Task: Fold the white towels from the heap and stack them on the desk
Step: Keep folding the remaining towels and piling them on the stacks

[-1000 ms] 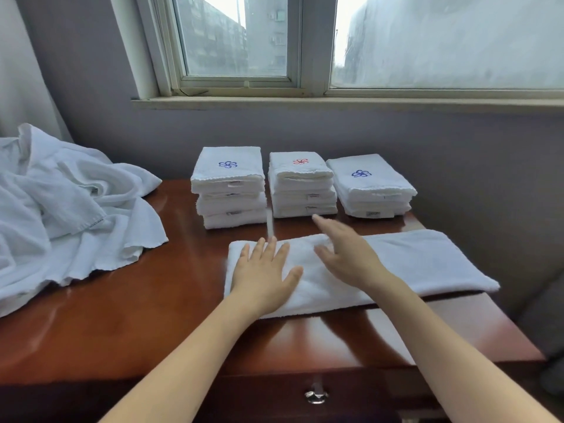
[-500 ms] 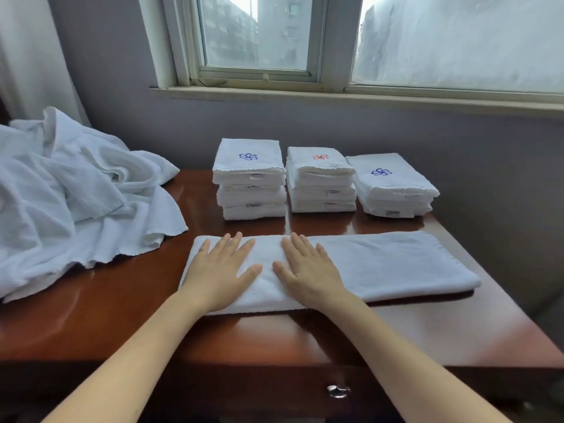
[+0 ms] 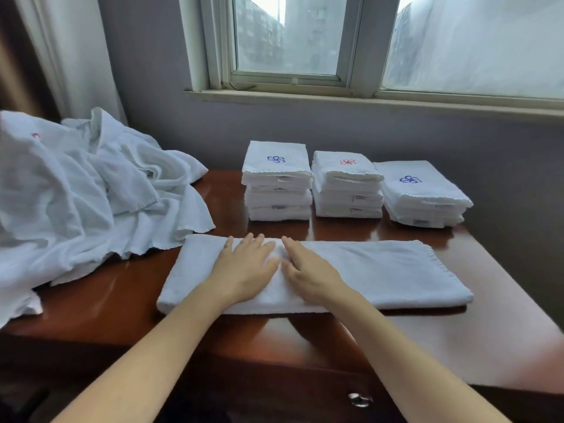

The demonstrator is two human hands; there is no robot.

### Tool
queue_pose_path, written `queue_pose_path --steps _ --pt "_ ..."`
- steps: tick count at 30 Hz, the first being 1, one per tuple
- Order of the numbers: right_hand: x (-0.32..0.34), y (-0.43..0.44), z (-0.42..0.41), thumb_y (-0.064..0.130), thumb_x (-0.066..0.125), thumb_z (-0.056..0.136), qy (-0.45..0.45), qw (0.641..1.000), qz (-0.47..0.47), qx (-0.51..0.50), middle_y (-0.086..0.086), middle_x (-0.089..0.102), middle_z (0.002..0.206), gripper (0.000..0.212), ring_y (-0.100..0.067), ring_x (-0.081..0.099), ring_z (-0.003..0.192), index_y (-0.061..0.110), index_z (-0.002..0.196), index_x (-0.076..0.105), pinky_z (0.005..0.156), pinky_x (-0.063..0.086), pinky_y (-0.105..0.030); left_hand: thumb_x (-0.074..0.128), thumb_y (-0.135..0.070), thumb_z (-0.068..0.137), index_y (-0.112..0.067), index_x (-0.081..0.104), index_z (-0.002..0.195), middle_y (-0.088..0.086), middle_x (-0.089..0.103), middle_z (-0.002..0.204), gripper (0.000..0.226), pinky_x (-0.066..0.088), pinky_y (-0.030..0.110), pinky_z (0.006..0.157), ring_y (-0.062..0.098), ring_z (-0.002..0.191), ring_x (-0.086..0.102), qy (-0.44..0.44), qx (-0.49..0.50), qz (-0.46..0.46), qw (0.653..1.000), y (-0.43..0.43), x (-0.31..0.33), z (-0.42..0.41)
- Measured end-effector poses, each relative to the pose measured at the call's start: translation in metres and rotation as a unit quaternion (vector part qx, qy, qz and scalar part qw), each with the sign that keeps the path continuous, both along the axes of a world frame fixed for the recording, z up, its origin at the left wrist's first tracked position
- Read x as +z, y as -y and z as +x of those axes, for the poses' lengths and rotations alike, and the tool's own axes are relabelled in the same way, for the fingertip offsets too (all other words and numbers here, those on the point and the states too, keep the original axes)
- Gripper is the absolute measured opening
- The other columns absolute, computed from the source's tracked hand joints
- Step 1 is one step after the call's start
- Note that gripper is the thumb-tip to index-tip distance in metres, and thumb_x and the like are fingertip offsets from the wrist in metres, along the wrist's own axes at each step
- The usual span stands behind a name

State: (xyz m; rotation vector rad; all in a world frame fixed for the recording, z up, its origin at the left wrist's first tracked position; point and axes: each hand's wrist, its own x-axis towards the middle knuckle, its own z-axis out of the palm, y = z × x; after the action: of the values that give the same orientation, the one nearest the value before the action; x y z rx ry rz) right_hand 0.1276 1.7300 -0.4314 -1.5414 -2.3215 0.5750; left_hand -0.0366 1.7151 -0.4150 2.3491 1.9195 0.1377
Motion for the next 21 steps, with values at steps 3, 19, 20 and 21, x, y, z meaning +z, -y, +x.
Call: queue_pose_path --steps 3,19,20,21 --pt "-0.001 -0.007 0.042 0.024 0.028 0.104 0.063 0.997 0.034 -0.032 0.003 0.025 0.161 0.049 -0.014 0.019 0.148 0.018 0.153 0.029 0.118 0.012 -0.035 0.021 -0.041 0.104 -0.025 0.024 0.155 0.0 0.013 0.165 0.053 0.001 0.046 0.122 0.017 0.152 0.006 0.008 -0.042 0.013 0.999 -0.005 -0.003 0.036" --pt "-0.002 -0.013 0.185 0.045 0.026 0.102 0.118 0.961 0.023 -0.248 0.0 0.013 0.164 0.056 -0.018 0.007 0.151 0.028 0.155 0.023 0.12 0.012 -0.039 0.021 -0.051 0.102 -0.031 0.011 0.157 -0.002 -0.001 0.166 0.06 -0.006 0.04 0.122 0.013 0.152 -0.005 -0.004 -0.14 0.015 0.99 -0.031 -0.027 0.153" --pt "-0.001 -0.014 0.187 0.049 0.027 0.1 0.106 0.959 0.005 -0.263 -0.001 0.013 0.164 0.059 -0.02 0.007 0.151 0.029 0.155 0.022 0.12 0.012 -0.04 0.021 -0.052 0.102 -0.032 0.01 0.157 -0.003 -0.002 0.166 0.06 -0.007 0.039 0.122 0.012 0.151 -0.006 -0.004 -0.14 0.013 0.99 -0.032 -0.028 0.152" --pt "-0.001 -0.015 0.189 0.053 0.029 0.098 0.097 0.956 -0.002 -0.278 -0.003 0.017 0.163 0.062 -0.023 0.011 0.149 0.029 0.155 0.023 0.119 0.014 -0.041 0.02 -0.052 0.102 -0.032 0.01 0.157 -0.003 -0.003 0.166 0.06 -0.007 0.039 0.122 0.012 0.151 -0.006 -0.006 -0.14 0.012 0.99 -0.032 -0.029 0.151"
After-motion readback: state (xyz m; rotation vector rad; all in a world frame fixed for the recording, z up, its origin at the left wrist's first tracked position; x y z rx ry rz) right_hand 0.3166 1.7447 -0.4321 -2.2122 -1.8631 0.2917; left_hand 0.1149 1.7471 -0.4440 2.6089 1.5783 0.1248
